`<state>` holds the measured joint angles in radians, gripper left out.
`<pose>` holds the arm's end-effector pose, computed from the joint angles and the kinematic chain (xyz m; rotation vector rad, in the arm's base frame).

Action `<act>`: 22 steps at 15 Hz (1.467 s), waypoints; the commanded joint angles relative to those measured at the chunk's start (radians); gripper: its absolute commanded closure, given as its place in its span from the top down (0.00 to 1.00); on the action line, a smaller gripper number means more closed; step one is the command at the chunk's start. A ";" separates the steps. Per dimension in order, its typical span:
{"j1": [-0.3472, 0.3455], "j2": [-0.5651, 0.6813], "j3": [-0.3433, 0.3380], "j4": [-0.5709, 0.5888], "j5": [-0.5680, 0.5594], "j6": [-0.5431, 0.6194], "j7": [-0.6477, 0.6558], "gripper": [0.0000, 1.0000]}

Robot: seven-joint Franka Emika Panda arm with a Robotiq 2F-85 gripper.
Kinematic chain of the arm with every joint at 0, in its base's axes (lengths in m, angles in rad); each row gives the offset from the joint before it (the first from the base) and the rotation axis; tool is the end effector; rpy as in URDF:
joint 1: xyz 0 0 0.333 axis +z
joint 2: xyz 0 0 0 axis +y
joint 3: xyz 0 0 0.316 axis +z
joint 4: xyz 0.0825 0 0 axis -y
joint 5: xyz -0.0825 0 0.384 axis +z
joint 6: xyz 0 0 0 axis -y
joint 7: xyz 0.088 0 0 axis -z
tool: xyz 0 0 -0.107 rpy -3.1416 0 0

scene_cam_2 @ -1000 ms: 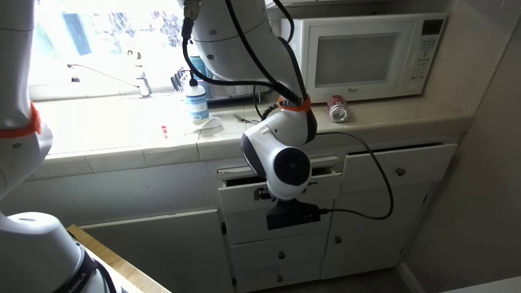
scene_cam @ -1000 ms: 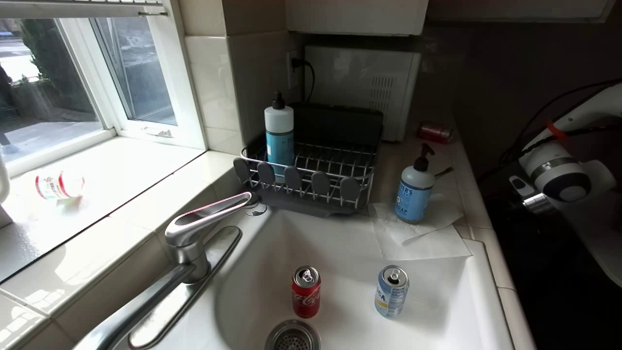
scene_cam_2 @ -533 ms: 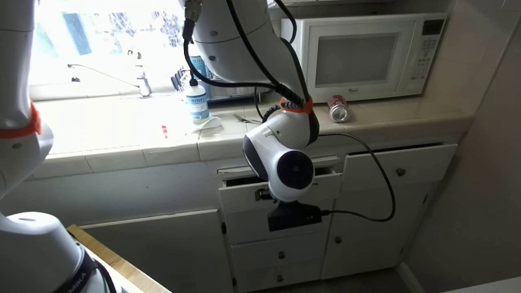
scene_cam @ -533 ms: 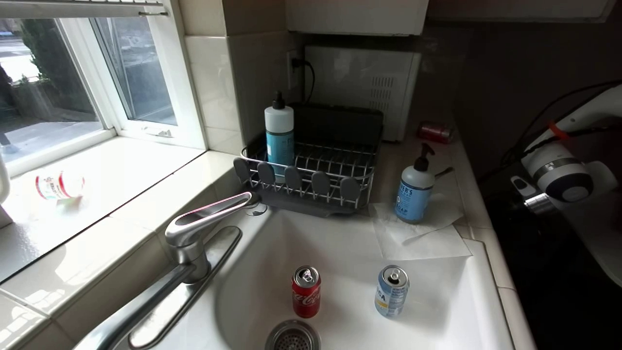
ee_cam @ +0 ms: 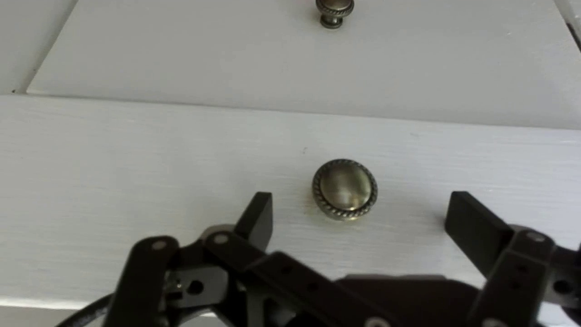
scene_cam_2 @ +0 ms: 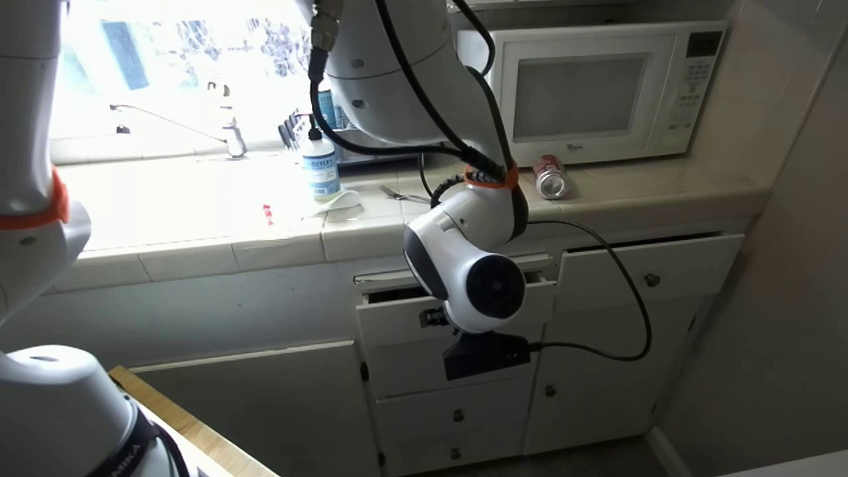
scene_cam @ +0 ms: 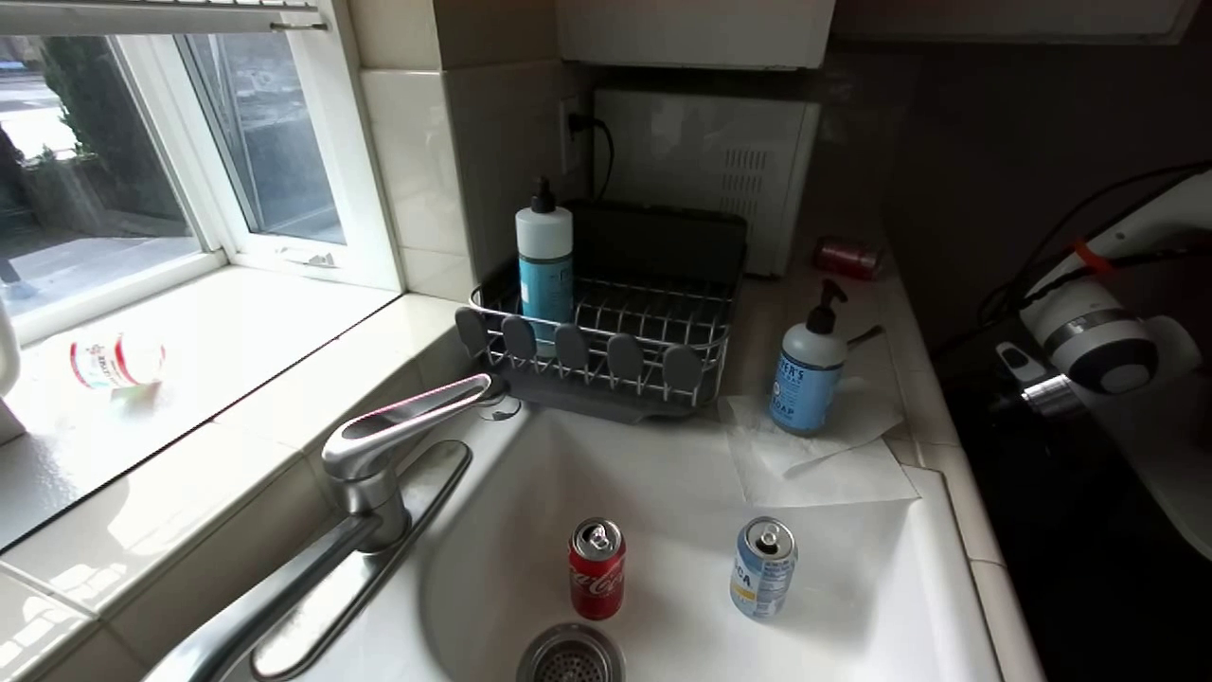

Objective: Close the drawer completely

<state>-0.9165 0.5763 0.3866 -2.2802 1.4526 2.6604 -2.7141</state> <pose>0.4099 -0.2475 0.0942 -2.5879 -0.9831 -1.0169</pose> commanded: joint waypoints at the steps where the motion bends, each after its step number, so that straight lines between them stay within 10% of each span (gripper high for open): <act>1: -0.003 0.025 0.071 0.098 0.005 -0.051 -0.024 1.00; 22: -0.219 0.219 0.299 0.263 -0.063 0.038 -0.009 1.00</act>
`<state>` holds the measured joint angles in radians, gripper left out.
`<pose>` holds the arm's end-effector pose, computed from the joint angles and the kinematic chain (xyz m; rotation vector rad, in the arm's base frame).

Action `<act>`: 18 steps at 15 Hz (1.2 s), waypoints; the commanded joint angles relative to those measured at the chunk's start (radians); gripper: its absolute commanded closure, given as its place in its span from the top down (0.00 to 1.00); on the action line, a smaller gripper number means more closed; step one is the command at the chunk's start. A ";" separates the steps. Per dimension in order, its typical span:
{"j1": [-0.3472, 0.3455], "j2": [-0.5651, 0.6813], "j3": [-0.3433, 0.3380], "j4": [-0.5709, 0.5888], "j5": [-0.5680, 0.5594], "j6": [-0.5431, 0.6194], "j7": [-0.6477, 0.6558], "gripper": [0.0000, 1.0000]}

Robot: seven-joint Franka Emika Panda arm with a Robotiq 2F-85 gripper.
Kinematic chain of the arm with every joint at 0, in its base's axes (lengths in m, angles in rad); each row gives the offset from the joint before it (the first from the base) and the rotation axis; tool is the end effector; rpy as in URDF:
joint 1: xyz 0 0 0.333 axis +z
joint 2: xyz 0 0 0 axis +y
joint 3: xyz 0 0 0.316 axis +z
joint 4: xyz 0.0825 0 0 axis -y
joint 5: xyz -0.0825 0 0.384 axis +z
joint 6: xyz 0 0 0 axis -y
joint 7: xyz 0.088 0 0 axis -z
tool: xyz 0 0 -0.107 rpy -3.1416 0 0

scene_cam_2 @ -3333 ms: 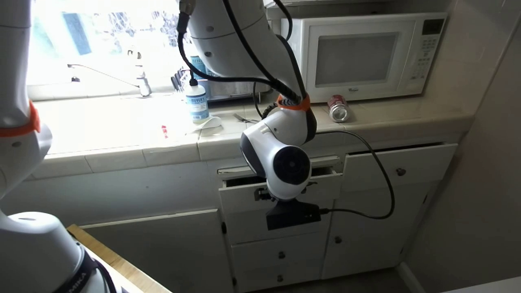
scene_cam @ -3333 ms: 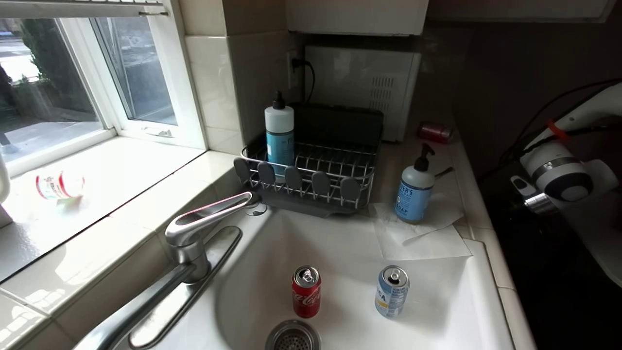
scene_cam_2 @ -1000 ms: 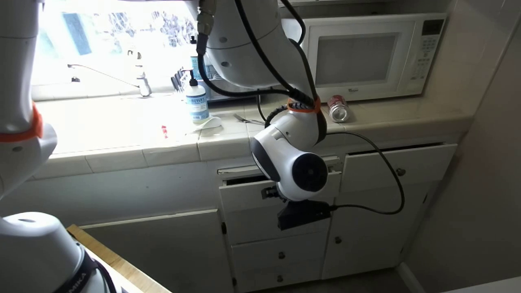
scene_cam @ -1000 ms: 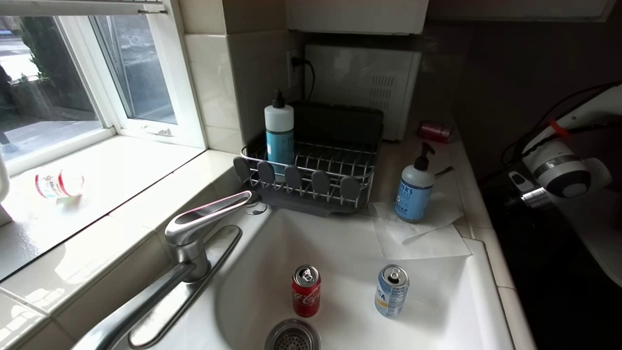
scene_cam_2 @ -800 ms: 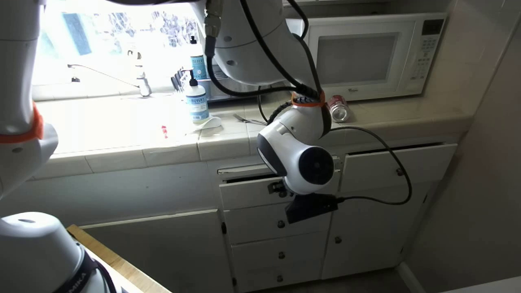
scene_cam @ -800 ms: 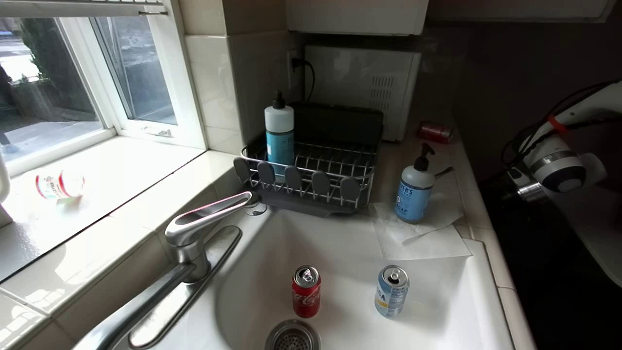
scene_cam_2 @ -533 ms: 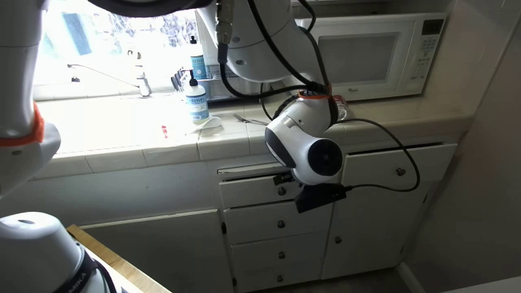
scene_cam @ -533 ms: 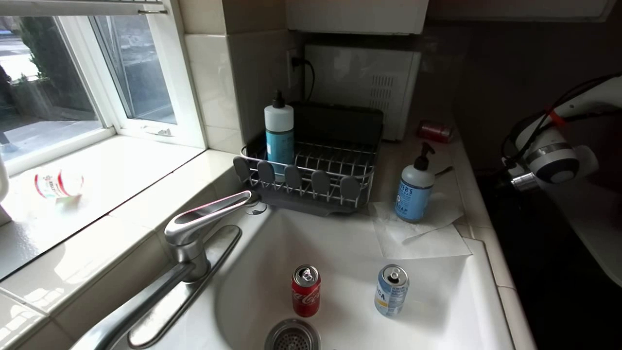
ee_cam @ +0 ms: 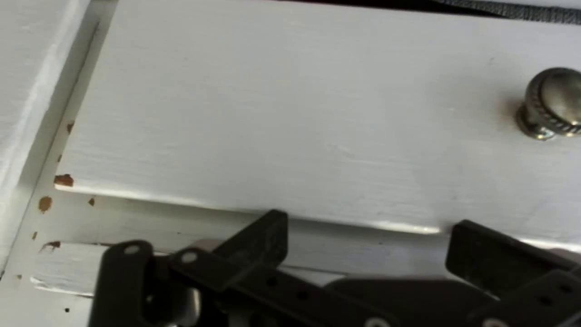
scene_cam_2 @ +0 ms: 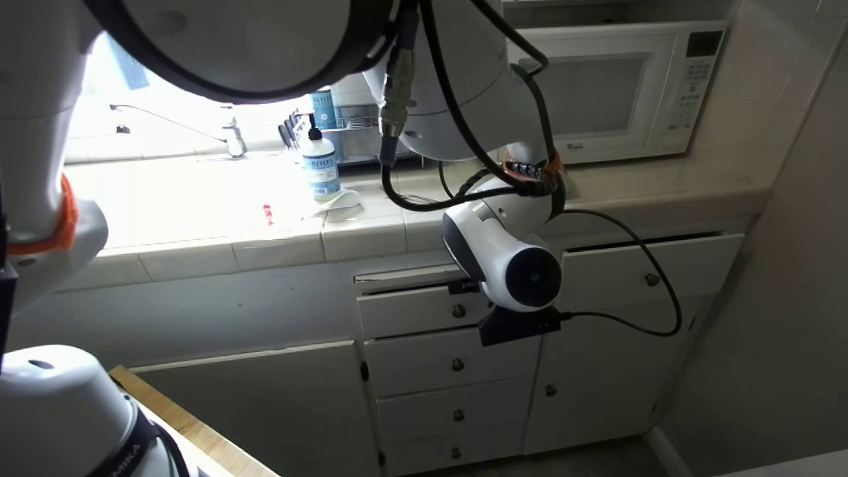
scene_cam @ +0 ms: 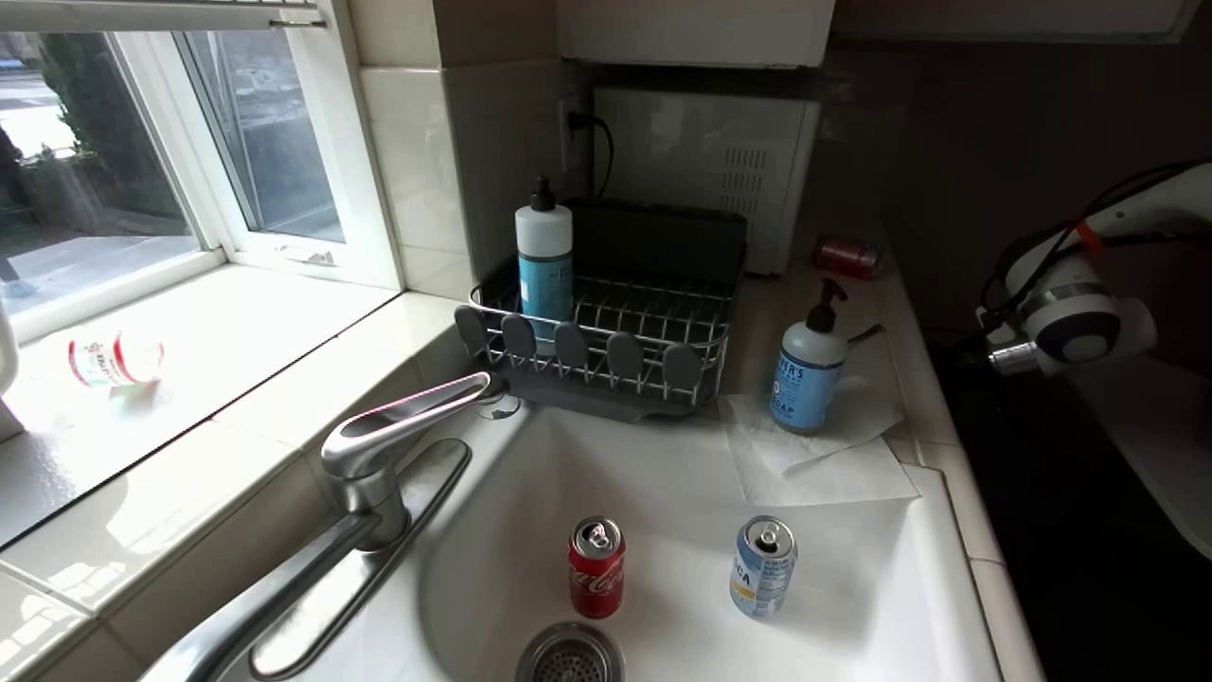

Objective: Close the drawer completely

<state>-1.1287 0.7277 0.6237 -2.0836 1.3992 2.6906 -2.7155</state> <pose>0.4765 -0.2790 0.1119 -2.5245 -0.9329 -1.2932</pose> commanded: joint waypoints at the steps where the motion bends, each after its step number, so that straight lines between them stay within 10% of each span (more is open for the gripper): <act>1: -0.005 0.044 0.048 0.031 0.019 -0.006 -0.024 1.00; 12: 0.032 -0.200 0.010 -0.138 -0.057 0.185 0.038 1.00; 18: 0.102 -0.329 -0.065 -0.262 -0.226 0.270 0.302 1.00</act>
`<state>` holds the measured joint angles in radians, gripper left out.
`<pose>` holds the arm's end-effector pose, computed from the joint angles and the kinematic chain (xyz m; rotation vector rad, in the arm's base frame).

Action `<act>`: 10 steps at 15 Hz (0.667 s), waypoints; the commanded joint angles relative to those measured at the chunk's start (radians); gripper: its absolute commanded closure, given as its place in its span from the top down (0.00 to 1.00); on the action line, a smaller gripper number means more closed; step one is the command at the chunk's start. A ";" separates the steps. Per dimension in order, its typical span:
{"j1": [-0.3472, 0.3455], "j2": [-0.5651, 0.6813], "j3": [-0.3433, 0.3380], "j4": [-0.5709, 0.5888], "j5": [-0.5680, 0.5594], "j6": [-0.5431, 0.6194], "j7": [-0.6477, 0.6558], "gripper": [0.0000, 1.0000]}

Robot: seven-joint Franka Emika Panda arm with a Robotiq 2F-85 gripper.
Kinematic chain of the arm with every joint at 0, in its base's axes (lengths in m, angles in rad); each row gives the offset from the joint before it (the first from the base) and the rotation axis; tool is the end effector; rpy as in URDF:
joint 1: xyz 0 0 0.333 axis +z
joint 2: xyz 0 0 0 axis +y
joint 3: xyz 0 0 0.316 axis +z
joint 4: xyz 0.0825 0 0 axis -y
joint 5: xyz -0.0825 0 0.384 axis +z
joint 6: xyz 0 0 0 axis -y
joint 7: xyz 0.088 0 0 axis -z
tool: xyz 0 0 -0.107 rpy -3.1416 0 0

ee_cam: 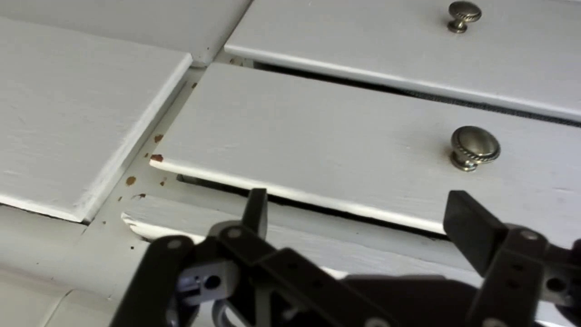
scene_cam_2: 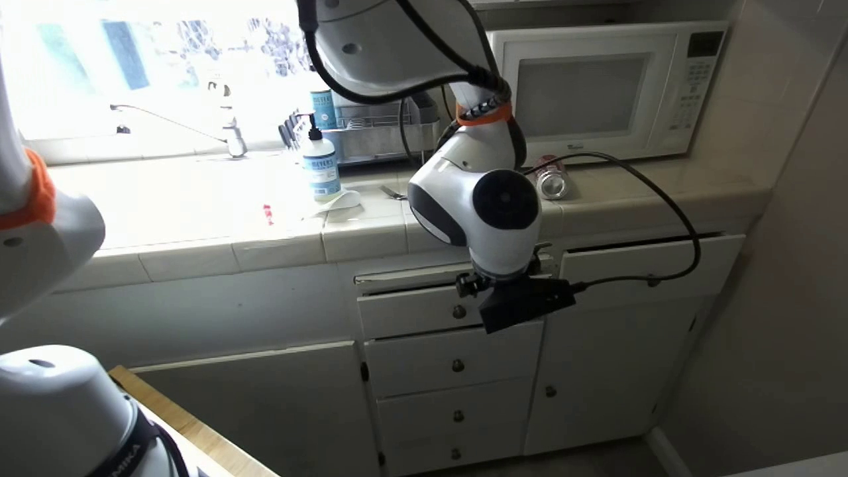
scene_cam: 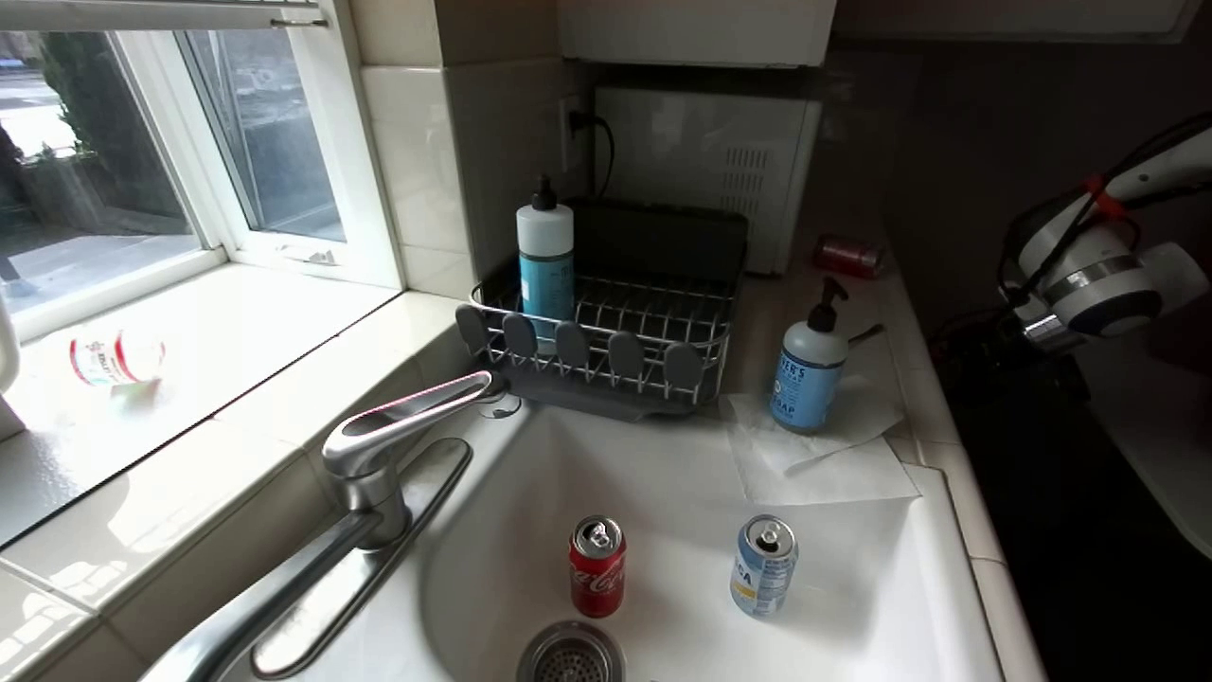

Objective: Close the drawer completely

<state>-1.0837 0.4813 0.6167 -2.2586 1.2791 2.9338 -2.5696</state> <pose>0.4434 -0.2790 0.1773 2.7338 1.0889 0.9514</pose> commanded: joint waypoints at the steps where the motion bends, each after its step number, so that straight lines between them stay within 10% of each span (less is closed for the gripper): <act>1: 0.091 -0.095 -0.093 -0.115 -0.169 0.048 0.231 1.00; 6: 0.213 -0.088 -0.246 -0.158 -0.423 -0.028 0.471 1.00; 10: 0.166 -0.022 -0.195 -0.074 -0.378 -0.186 0.433 1.00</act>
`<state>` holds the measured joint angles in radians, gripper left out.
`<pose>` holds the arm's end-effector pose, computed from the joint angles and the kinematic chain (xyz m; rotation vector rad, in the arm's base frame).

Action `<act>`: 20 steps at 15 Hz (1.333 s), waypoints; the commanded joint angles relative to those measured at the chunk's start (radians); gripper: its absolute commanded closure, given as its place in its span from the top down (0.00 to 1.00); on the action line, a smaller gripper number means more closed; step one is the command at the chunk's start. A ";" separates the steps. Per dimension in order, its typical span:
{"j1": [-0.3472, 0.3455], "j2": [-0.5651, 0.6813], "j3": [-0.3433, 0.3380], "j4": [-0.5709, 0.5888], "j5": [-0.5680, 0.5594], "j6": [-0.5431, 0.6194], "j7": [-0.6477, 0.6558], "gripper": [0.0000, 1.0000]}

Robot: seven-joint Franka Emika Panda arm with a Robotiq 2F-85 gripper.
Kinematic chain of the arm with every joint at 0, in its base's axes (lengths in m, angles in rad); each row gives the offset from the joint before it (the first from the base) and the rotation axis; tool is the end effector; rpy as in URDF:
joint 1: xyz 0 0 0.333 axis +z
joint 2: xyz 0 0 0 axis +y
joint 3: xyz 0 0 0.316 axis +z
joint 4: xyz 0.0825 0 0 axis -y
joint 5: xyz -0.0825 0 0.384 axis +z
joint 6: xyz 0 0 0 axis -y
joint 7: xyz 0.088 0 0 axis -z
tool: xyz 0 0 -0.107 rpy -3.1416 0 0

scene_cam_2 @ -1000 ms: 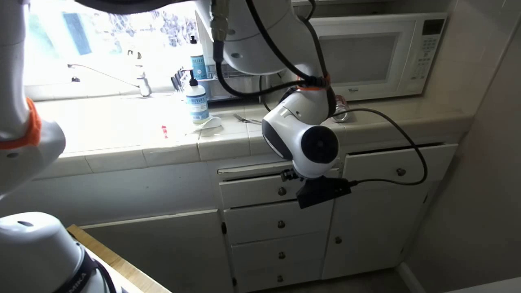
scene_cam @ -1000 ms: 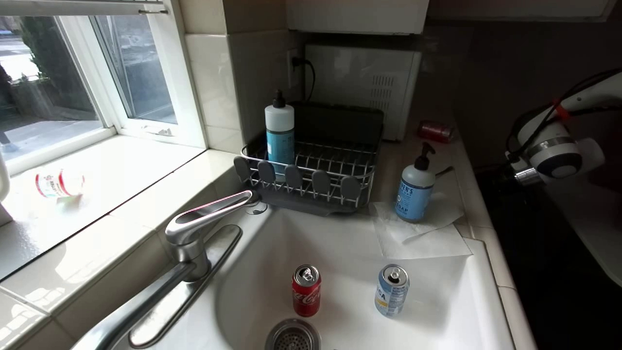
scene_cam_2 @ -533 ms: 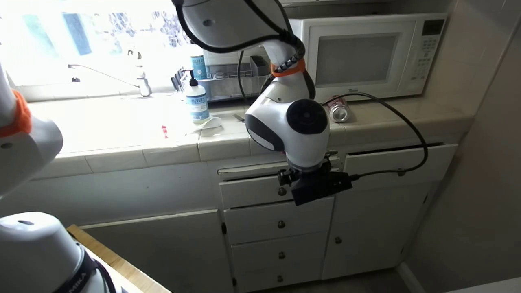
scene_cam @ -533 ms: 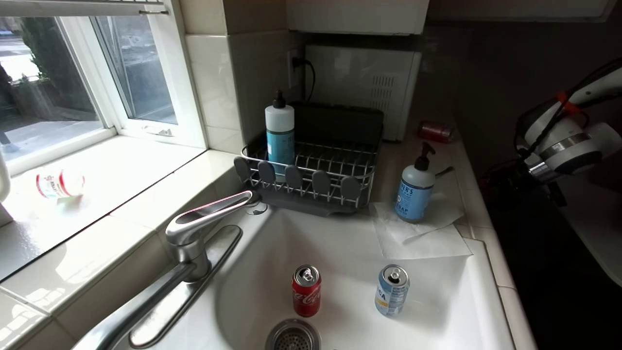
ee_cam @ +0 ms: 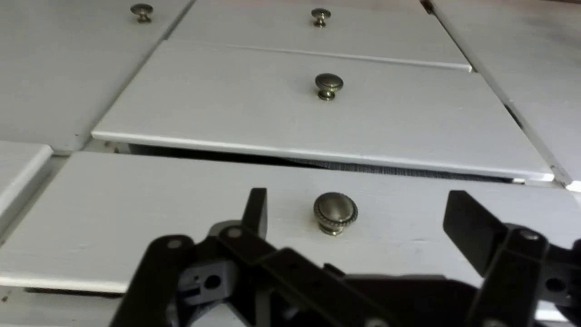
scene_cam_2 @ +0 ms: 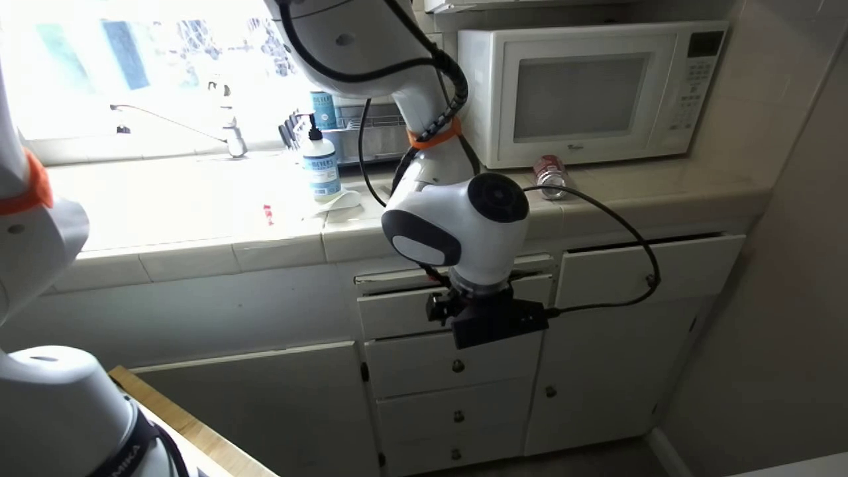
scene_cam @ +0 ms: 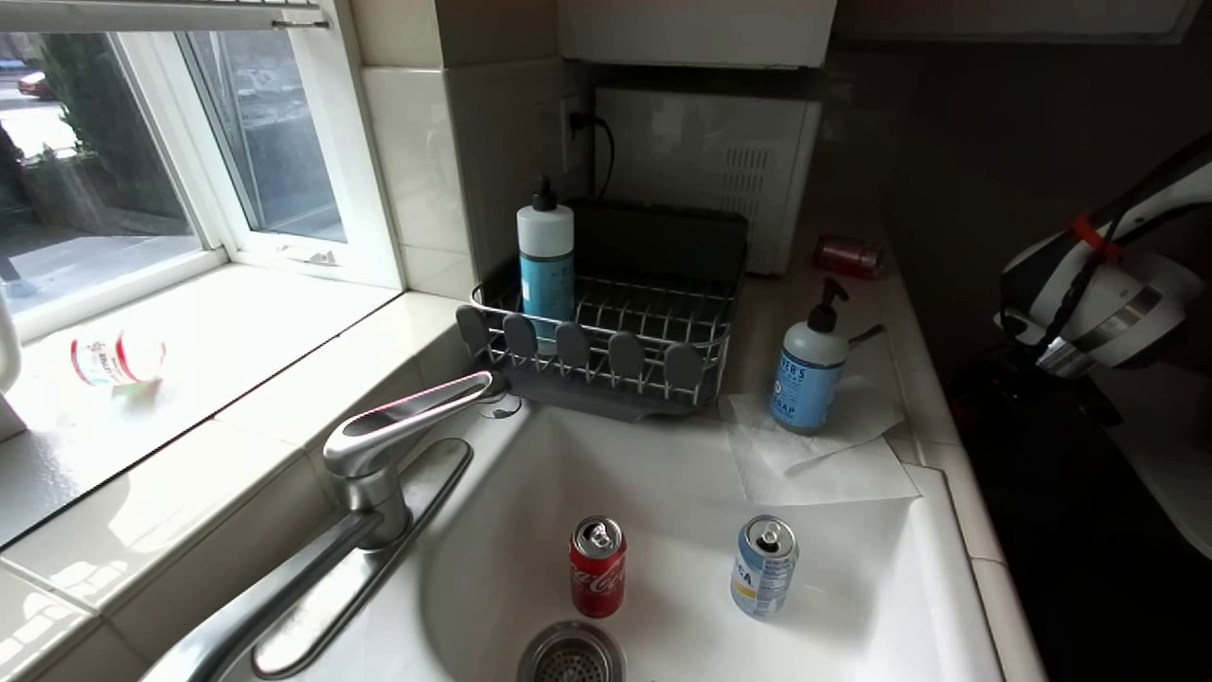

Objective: Close the drawer completely

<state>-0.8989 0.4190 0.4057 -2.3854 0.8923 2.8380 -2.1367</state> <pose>0.4161 -0.2546 0.1532 -2.7604 -1.0849 -0.6292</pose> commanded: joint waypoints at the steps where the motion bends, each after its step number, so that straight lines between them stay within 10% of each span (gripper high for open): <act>1: -0.028 0.061 0.023 0.074 0.023 -0.124 -0.008 1.00; 20: 0.352 0.275 -0.468 0.287 0.769 -0.827 -0.583 1.00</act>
<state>-0.6319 0.6781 -0.0206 -2.1525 1.5919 2.1306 -2.7240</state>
